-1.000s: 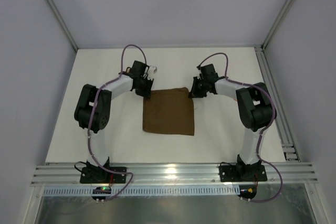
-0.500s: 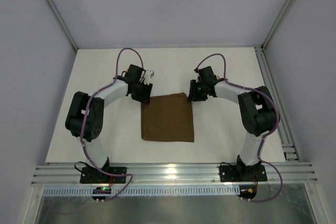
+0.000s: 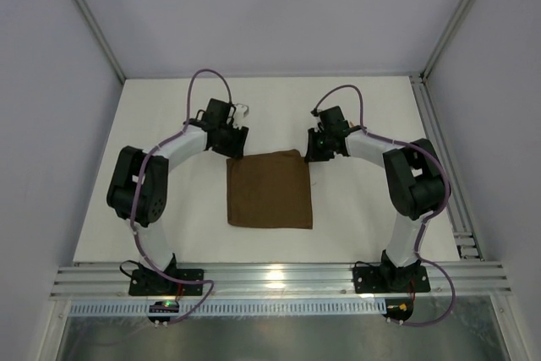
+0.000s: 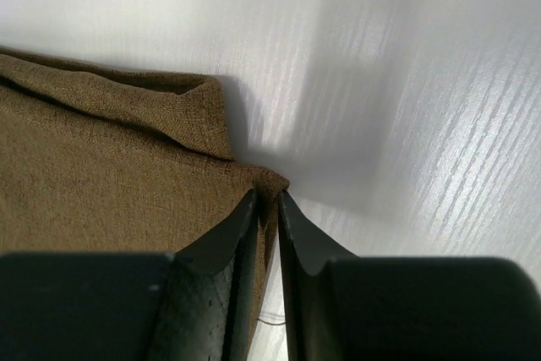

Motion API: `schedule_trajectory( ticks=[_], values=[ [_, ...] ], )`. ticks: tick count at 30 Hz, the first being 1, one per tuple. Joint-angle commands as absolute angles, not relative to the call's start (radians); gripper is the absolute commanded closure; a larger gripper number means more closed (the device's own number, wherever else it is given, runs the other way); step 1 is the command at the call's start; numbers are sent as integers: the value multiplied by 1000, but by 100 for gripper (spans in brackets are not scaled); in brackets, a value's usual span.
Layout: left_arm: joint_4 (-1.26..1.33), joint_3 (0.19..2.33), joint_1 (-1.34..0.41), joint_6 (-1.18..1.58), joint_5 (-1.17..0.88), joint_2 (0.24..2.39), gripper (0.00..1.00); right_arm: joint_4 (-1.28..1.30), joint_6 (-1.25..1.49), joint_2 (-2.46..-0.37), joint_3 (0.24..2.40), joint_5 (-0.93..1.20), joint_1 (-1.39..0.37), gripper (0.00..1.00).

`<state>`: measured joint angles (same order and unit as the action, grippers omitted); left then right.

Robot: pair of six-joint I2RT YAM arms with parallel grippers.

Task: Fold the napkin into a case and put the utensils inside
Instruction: Rotate the lower triangle-folded napkin at the center of the board.

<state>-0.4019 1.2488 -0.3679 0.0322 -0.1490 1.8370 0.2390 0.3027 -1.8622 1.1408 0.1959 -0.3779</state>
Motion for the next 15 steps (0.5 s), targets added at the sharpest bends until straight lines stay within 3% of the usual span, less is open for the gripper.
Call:
schedule_trajectory(
  ticks=[1,7,10,12,15],
  values=[
    [-351,1284,-388,3,-133,1848,48,202,288,-1864,1180,221,-382,81],
    [-377,1305,-397,-28,-126,1887,69,198,290,-1855,1184,229,-380,97],
    [-390,1307,-397,-40,-115,1896,83,204,285,-1847,1190,233,-382,97],
    [-393,1307,-396,-48,-112,1894,97,206,281,-1841,1195,235,-382,97],
    [-393,1305,-396,-51,-107,1879,100,210,267,-1827,1203,238,-388,97]
  ],
)
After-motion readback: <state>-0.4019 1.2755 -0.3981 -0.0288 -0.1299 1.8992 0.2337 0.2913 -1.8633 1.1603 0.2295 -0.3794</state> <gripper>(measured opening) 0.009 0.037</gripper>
